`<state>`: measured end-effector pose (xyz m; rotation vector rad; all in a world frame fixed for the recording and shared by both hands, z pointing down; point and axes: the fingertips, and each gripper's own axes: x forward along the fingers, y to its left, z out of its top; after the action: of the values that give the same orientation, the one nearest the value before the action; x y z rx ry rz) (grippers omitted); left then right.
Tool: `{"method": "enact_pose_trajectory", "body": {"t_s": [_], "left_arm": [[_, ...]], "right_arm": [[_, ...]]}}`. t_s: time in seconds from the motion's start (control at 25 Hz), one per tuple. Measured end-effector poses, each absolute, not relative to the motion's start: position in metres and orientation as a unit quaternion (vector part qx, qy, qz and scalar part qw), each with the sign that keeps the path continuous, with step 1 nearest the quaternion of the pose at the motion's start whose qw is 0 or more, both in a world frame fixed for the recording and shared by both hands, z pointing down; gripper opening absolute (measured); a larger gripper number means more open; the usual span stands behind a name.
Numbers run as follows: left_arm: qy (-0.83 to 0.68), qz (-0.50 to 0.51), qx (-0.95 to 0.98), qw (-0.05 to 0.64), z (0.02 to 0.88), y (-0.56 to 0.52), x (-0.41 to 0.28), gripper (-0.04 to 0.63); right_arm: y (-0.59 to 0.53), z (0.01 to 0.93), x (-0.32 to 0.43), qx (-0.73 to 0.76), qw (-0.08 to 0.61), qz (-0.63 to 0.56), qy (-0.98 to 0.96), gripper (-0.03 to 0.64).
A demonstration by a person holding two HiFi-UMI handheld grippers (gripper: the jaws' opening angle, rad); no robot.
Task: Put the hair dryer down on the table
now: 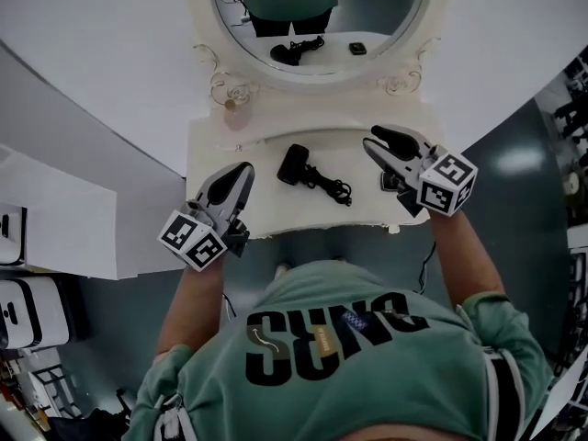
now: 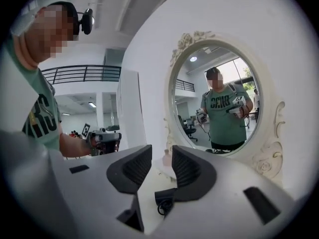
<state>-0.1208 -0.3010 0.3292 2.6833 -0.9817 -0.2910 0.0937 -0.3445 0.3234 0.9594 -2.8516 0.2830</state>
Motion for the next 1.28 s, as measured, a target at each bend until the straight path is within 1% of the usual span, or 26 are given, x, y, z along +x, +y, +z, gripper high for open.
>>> {"method": "enact_pose_trajectory", "body": {"t_s": [0.12, 0.28, 0.4, 0.68, 0.92, 1.28], "left_arm": [[-0.34, -0.089, 0.929, 0.117, 0.318, -0.294, -0.117, 0.012], [-0.338, -0.081, 0.932, 0.105, 0.309, -0.287, -0.113, 0.012], [-0.337, -0.081, 0.933, 0.097, 0.303, -0.285, -0.111, 0.012], [-0.341, -0.091, 0.932, 0.087, 0.294, -0.286, -0.115, 0.011], [-0.349, -0.093, 0.927, 0.098, 0.3, -0.285, -0.116, 0.011], [-0.349, -0.091, 0.927, 0.099, 0.305, -0.289, -0.115, 0.012]], "right_arm": [[-0.338, 0.303, 0.103, 0.338, 0.039, 0.078, -0.937, 0.09], [-0.333, 0.29, 0.118, 0.369, 0.018, 0.063, -0.927, 0.022], [-0.33, 0.29, 0.129, 0.384, 0.002, 0.06, -0.921, -0.005], [-0.322, 0.302, 0.137, 0.384, -0.003, 0.071, -0.921, -0.005], [-0.324, 0.316, 0.134, 0.378, 0.002, 0.093, -0.921, -0.006], [-0.329, 0.319, 0.129, 0.369, 0.01, 0.086, -0.925, -0.006]]}}
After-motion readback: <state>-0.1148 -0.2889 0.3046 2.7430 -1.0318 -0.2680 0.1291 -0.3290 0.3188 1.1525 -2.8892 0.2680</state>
